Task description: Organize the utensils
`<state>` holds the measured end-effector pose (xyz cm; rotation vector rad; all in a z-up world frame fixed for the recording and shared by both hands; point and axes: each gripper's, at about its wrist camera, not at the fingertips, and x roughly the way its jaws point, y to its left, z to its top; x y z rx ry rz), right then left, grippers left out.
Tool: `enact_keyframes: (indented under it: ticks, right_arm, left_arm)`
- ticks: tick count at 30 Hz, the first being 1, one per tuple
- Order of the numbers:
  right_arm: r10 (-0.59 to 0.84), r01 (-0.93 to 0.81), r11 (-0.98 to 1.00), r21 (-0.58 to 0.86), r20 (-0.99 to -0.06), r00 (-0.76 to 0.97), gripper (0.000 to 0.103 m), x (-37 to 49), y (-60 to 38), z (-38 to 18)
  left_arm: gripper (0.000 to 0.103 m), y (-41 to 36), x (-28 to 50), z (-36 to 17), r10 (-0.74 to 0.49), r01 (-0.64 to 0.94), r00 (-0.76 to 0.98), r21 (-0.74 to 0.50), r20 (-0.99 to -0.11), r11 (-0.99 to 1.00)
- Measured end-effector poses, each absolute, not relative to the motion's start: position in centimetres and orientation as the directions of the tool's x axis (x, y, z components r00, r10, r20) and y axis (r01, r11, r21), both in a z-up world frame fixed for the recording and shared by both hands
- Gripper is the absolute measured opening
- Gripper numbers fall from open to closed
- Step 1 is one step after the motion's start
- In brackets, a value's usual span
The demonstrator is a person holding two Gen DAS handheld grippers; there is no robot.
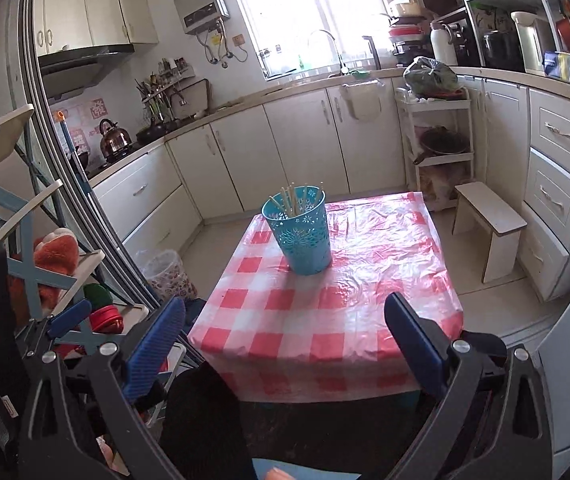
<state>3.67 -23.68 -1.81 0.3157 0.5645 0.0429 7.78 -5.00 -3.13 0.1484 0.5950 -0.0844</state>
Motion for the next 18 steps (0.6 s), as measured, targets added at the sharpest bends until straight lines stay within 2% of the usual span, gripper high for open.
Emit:
enact_keyframes:
  ticks: [6, 13, 18]
  right_arm:
    - [0.106, 0.053, 0.95, 0.307, -0.478, 0.872, 0.096, -0.3, -22.3, -1.8]
    - [0.081, 0.025, 0.958, 0.284, -0.356, 0.931, 0.096, -3.7, -21.5, -0.2]
    - [0.08, 0.016, 0.964, 0.265, -0.347, 0.935, 0.096, -4.5, -21.0, 0.0]
  left_arm:
    - [0.095, -3.8, 4.3, -1.7, -0.063, 0.115, 0.841, 0.065, -0.537, 0.991]
    - [0.095, -3.4, 1.1, -0.5, -0.072, 0.118, 0.87, 0.063, -0.488, 0.991]
    - [0.095, -2.3, 0.3, -0.1, -0.071, 0.097, 0.877, 0.031, -0.475, 0.995]
